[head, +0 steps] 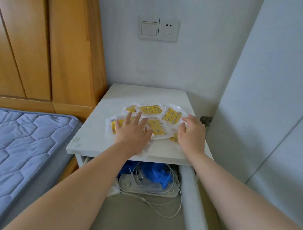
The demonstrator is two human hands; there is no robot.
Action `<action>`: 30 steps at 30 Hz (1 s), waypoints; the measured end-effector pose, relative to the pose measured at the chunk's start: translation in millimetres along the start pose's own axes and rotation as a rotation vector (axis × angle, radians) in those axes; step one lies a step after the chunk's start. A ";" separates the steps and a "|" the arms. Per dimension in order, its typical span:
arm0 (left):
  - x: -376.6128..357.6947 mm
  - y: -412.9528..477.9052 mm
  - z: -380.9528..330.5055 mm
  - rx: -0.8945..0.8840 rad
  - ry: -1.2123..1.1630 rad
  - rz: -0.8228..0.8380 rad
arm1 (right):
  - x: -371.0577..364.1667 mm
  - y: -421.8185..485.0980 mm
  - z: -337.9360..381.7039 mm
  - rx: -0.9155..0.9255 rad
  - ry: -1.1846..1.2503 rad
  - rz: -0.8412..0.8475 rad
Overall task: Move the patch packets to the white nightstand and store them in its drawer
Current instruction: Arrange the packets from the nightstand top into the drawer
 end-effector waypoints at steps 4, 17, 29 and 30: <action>-6.0 -24.4 23.3 0.030 -0.021 -0.033 | -4.5 -6.9 -16.1 -0.220 -0.107 0.139; -10.0 -20.6 23.9 0.001 -0.021 0.028 | 25.6 21.2 -29.8 -0.389 -0.247 0.768; -12.4 -18.2 22.8 0.016 -0.023 0.026 | 20.1 102.9 -15.2 -0.378 0.245 0.557; -12.1 -18.2 23.0 0.016 -0.024 0.024 | 11.8 106.8 -12.5 -0.354 0.223 0.646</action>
Point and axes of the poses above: each hand's wrist, its own y-axis towards the middle knuckle, its own x-axis out of the back of the hand, z = x × y, the point moved 4 cm from there along y, towards the middle knuckle, and after that the axes turned 11 degrees about x, right-handed, at the moved point
